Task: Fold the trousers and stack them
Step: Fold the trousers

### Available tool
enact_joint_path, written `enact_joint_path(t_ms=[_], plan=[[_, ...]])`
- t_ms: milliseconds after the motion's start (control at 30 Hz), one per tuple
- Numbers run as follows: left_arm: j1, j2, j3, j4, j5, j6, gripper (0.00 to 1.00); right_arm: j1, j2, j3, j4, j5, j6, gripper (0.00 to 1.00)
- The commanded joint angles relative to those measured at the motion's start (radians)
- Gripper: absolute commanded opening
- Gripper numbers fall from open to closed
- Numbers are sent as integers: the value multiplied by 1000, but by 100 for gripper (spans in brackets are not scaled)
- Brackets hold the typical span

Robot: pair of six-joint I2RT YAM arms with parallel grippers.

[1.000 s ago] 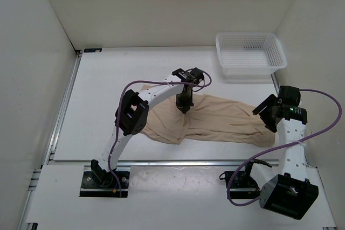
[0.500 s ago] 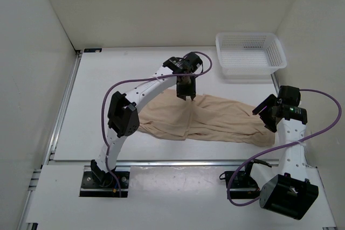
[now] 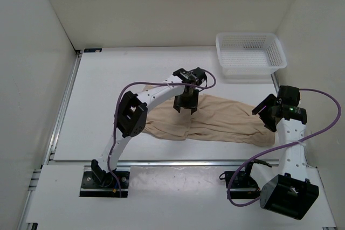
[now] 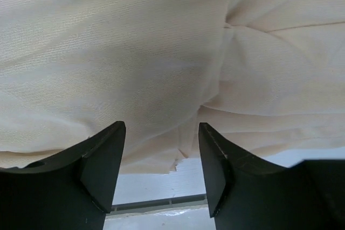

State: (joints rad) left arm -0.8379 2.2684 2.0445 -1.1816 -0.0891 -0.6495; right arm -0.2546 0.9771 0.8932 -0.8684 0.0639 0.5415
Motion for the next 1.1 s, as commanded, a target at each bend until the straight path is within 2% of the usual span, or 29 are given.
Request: enact_joint_path(t_ms=[0,133,167,200,333,500,700,833,867,933,967,1067], plan=[[-20,16,54,-12,3,25,69,5,3,0,17,-13,-20,74],[-20,52,92,-12,-21,-21,88,5,3,0,17,-13,-20,74],[-20,62,92,-1,-21,-21,96,5,3,0,17,-13,-20,74],[-20,62,92,-1,-21,-21,98,5,3,0,17,-13,-20,74],[-29,98,102,-1,-21,-21,96,5,-6,9,-3,-4,-20,74],[-47,108,102,-1,-106,-21,85,5,-6,9,-3,-4,-20,74],[-47,108,103,-10,-127,-21,85,5,-6,9,-3,-4,-20,74],[-47,82,115,-10,-127,-30,62,5,-15,18,-12,-4,-20,74],[-47,68,115,-10,-138,-30,52,5,-15,18,-12,-4,-20,74],[-47,54,115,-19,-152,-19,47,5,-15,18,-12,-4,-20,74],[-47,39,106,-19,-165,-19,39,5,-15,18,-12,-13,-20,74],[-38,26,94,-19,-166,2,24,5,-15,18,-12,-13,-20,74]])
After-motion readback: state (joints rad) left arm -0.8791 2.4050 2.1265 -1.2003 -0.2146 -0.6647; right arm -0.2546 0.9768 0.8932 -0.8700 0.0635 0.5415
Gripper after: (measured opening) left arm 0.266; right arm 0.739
